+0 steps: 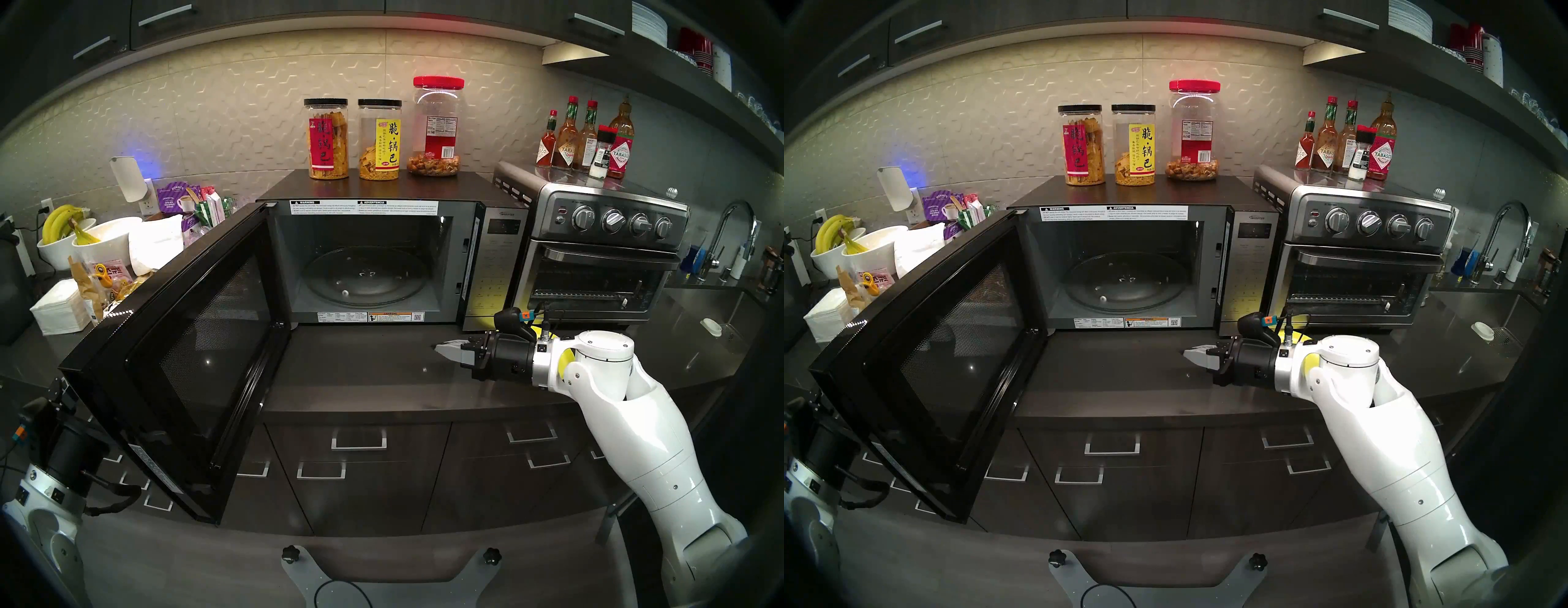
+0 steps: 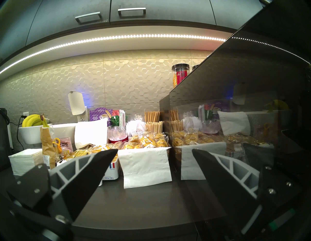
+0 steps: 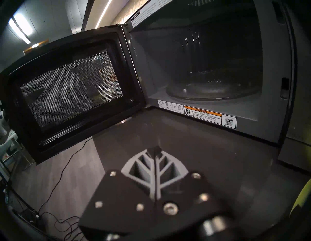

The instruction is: Open the microwave, put the plate inside, and close the door

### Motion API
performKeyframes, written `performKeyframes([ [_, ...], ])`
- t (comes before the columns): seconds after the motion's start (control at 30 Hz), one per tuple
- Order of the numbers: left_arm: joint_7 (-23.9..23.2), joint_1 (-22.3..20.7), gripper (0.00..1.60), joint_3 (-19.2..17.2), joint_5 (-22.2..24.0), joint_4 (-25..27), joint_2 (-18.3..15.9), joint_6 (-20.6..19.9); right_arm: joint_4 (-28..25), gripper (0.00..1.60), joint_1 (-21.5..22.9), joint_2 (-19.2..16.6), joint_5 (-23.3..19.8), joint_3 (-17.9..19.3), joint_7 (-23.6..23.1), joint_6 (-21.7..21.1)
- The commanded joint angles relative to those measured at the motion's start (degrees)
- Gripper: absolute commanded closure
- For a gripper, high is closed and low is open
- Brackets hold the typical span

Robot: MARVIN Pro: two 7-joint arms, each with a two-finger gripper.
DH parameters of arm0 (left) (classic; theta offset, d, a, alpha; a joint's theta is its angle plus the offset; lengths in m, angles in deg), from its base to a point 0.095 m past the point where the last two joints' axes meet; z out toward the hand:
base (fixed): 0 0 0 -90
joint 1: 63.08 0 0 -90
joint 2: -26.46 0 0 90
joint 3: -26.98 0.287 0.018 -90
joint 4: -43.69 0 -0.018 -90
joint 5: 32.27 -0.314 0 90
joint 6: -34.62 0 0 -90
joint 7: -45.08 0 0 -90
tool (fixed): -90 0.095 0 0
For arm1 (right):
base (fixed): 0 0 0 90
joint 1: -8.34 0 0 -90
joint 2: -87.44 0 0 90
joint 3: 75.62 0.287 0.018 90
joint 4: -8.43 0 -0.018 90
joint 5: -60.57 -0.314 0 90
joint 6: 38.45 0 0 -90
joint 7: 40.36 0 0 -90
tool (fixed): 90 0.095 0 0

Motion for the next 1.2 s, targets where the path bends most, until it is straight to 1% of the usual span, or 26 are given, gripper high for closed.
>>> performKeyframes([
  [0.0, 0.05, -0.1, 0.0, -0.2, 0.01, 1.07, -0.09, -0.08, -1.31, 1.6, 1.39, 0.15, -0.24, 0.55, 0.2, -0.47],
  [0.2, -0.05, -0.19, 0.0, -0.22, -0.05, 1.07, 0.01, -0.15, -3.01, 1.6, 1.48, -0.85, -0.85, 1.62, -0.2, -2.66],
  [0.33, -0.12, -0.26, 0.0, -0.24, -0.09, 1.07, 0.08, -0.2, -4.62, 1.6, 1.17, -2.17, -1.68, 3.11, -1.1, -4.85],
  [0.47, -0.18, -0.32, 0.0, -0.25, -0.13, 1.07, 0.15, -0.24, -6.39, 1.6, 0.26, -3.88, -2.08, 4.91, -1.97, -6.12],
  [0.73, -0.33, -0.46, 0.0, -0.3, -0.2, 1.07, 0.28, -0.35, -7.82, 1.6, -1.24, -6.1, -1.25, 7.84, -2.11, -7.12],
  [0.97, -0.44, -0.57, 0.0, -0.33, -0.26, 1.07, 0.39, -0.43, -6.67, 1.6, -1.34, -7.64, -0.43, 10.04, -1.95, -7.2],
  [1.13, -0.53, -0.66, 0.0, -0.34, -0.32, 1.07, 0.49, -0.49, -4.41, 1.6, -0.17, -9.08, -0.32, 11.99, -2.89, -7.21],
  [1.17, -0.54, -0.67, 0.0, -0.34, -0.33, 1.07, 0.5, -0.5, -3.93, 1.52, 0.12, -9.38, -0.38, 12.31, -3.2, -7.19],
])
